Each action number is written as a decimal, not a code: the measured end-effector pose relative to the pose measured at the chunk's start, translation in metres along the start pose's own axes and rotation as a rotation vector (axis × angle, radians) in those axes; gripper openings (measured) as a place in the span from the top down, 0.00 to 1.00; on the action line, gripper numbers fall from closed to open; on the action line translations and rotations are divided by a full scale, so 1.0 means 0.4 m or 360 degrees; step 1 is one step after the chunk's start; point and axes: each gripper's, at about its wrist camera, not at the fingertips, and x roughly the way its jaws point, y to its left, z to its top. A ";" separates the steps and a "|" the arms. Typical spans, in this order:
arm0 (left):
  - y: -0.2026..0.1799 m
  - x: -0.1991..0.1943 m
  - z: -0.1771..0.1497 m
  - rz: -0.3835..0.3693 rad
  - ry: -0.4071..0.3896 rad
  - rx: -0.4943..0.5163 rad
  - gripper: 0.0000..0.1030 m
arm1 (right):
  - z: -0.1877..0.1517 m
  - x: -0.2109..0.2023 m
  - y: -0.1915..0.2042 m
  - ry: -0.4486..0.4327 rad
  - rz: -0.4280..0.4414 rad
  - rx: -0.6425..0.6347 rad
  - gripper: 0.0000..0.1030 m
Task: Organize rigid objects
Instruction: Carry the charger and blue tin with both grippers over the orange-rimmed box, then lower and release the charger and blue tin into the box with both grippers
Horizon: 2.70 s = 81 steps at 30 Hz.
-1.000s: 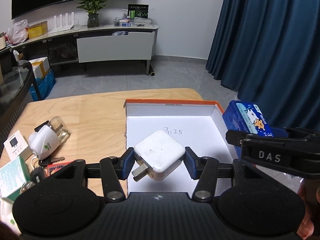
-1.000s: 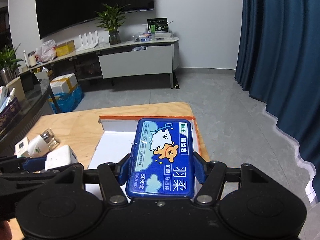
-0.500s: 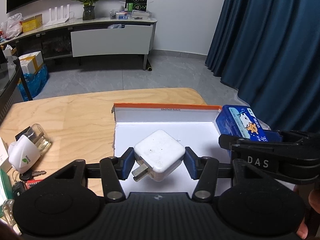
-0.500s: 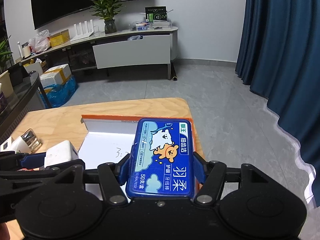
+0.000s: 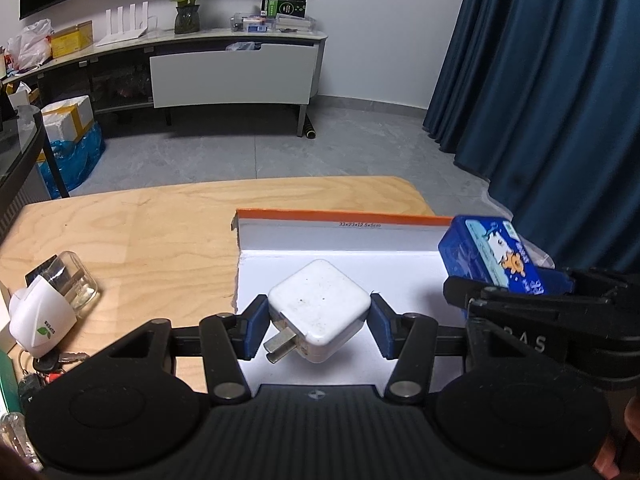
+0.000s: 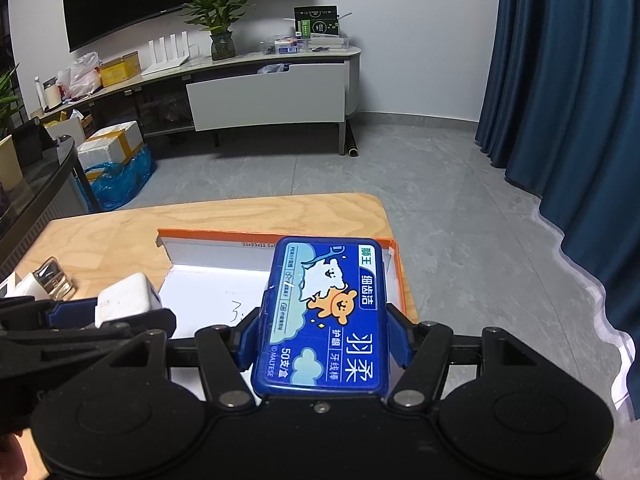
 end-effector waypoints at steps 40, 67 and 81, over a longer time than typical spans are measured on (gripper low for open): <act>-0.040 0.051 -0.028 -0.0037 0.0080 0.0058 0.48 | 0.033 0.087 0.025 0.0080 0.0007 -0.0052 0.28; -0.071 0.091 -0.013 -0.0122 0.0061 0.0027 0.19 | 0.035 0.128 0.000 0.0101 0.0026 0.0016 0.21; -0.015 -0.094 -0.072 0.0044 0.0065 0.0008 0.00 | -0.020 -0.102 0.001 -0.0103 -0.0059 0.0095 0.14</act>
